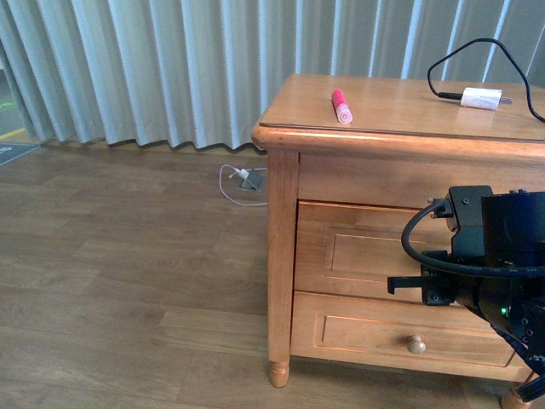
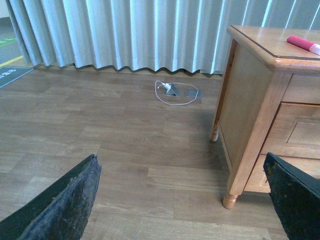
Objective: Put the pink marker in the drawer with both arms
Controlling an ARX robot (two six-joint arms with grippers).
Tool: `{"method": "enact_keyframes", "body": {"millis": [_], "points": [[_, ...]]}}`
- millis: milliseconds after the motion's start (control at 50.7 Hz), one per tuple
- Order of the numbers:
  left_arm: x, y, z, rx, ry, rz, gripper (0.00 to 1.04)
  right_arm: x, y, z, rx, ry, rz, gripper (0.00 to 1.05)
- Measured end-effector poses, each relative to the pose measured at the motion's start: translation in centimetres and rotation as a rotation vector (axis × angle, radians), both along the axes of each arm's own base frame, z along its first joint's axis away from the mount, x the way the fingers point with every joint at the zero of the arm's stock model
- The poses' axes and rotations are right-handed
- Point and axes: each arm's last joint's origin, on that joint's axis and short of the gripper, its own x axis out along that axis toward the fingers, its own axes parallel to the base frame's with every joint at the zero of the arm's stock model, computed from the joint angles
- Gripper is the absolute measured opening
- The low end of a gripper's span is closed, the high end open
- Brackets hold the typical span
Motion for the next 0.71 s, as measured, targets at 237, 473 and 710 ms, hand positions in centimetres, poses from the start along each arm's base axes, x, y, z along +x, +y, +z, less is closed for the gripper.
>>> {"method": "enact_keyframes", "body": {"millis": [237,473,710], "points": [[0.0,0.0,0.0,0.000,0.000,0.000,0.99,-2.4,-0.3,0.3,0.041,0.029,0.010,0.22],[0.0,0.0,0.0,0.000,0.000,0.000,0.99,-7.9,-1.0,1.2,0.092,0.098,0.036,0.22],[0.0,0.0,0.0,0.000,0.000,0.000,0.99,-15.7,-2.1,1.6,0.111,0.179,0.093,0.21]]}}
